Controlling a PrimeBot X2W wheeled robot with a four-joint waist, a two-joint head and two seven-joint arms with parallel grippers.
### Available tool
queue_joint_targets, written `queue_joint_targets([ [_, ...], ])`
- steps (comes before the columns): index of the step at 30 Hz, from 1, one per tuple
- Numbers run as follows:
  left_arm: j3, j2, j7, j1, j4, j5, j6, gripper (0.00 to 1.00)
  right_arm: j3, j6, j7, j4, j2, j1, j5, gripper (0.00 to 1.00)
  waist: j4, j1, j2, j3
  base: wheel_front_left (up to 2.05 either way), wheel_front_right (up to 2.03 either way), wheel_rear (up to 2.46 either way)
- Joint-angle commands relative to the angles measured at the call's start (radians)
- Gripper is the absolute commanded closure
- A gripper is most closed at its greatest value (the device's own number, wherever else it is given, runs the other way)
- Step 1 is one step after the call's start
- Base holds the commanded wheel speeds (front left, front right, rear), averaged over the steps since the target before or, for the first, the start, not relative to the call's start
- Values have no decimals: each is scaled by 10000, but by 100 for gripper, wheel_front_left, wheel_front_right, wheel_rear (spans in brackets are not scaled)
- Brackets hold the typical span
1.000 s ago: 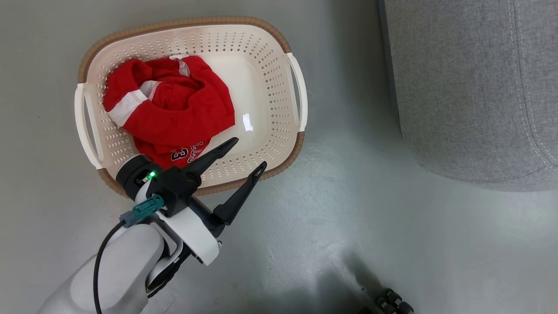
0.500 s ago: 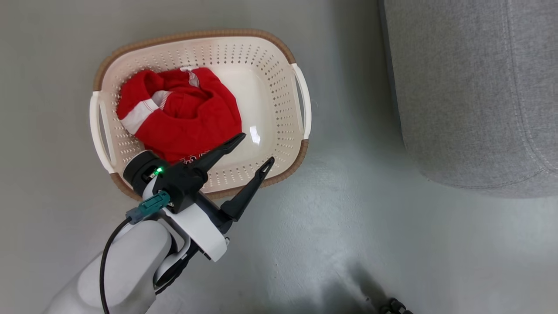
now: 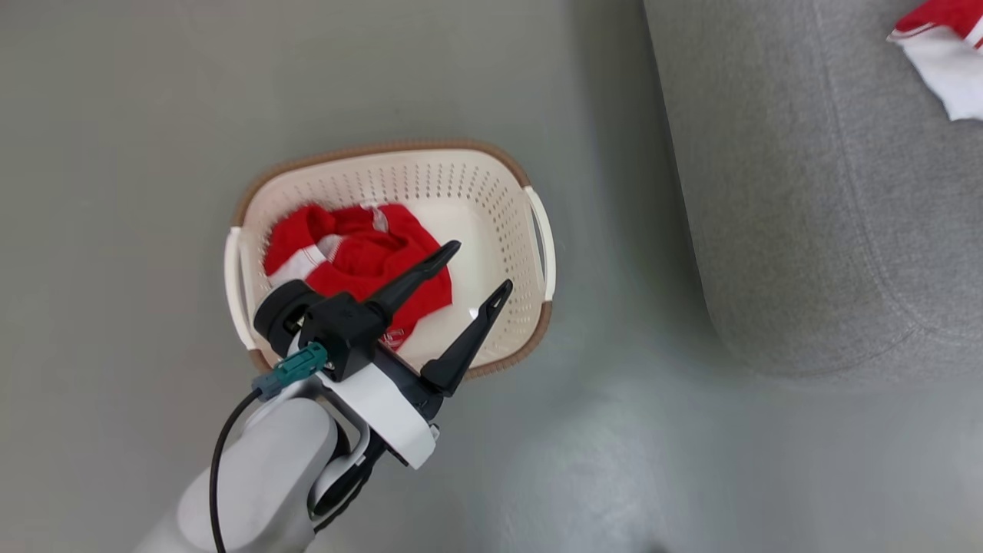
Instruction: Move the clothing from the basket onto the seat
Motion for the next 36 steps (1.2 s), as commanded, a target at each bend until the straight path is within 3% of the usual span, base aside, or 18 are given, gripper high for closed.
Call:
queue_joint_targets([
  [1, 379, 41, -59, 212, -142, 88, -8, 0, 326, 29, -131, -382, -110, 502, 271, 0, 217, 0, 0, -651, 0, 0, 0],
  [11, 1111, -524, -59, 1034, 155, 199, -8, 0, 2018, 29, -132, -1262, 48, 2502, 1554, 0, 814, 0, 0, -2368, 0, 0, 0],
  [26, 2349, -893, -59, 1903, -219, 566, -8, 0, 4655, 29, -133, -3302, 224, 4018, 3104, 0, 1847, 0, 0, -4009, 0, 0, 0],
  [36, 4394, -1100, -59, 2667, -173, 1265, -8, 0, 6296, 29, -133, -5032, 548, 5311, 3987, 0, 2263, 0, 0, -4828, 0, 0, 0],
])
